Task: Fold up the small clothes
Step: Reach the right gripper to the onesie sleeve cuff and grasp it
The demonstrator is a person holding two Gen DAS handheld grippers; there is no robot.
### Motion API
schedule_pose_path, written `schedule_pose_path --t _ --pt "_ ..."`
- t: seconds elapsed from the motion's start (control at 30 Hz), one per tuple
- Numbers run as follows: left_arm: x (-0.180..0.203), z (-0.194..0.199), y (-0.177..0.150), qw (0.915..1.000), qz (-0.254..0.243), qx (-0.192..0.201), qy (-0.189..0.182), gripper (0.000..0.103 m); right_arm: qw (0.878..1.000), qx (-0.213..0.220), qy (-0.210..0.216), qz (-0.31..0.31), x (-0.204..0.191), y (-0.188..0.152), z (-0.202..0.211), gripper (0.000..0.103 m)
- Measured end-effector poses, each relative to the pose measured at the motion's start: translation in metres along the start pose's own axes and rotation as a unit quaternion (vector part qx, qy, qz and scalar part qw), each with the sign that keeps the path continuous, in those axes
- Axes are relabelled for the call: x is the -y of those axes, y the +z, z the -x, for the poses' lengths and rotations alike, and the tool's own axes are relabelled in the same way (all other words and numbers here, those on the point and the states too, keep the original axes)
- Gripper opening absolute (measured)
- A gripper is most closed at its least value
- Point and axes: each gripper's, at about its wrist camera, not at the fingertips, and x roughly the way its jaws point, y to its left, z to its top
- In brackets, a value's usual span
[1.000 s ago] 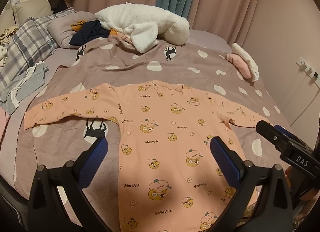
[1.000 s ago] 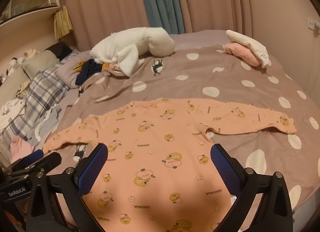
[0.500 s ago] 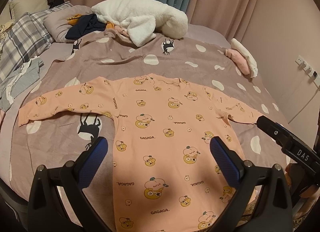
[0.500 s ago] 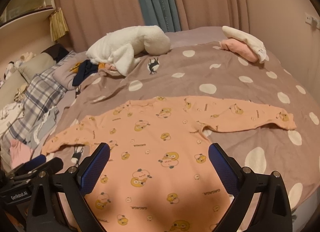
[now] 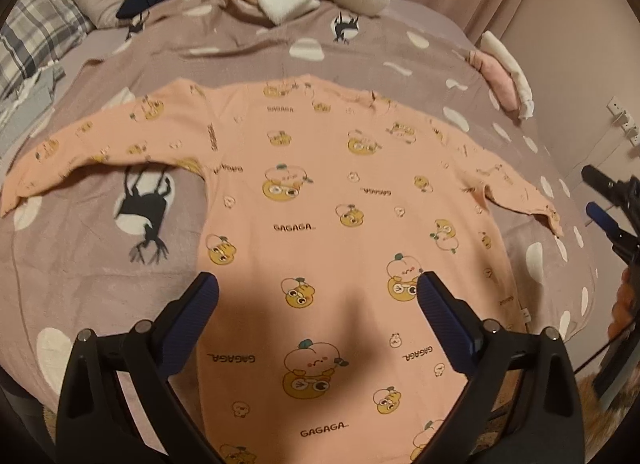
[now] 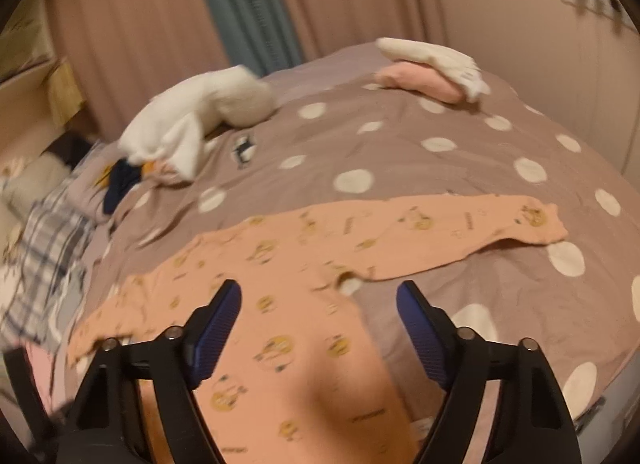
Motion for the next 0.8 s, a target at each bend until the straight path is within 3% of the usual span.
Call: schedule_pose_path --t 0.33,0.57,0.8 --pt "0.000 -0.029 0.001 0.9993 0.009 -0.034 -0.008 0.093 0.992 -0.019 -0.060 -0.112 0.104 0.034 -0.030 0.059" --pt "-0.006 -0.043 0.000 0.9983 0.026 -0.052 -0.002 0.090 0.968 -0.047 -0.127 -0.211 0.195 0.039 -0.054 0.052" --pt "-0.011 -0.053 0.000 0.9972 0.038 -0.065 0.001 0.088 0.944 -0.050 -0.155 -0.287 0.252 0.032 -0.070 0.052"
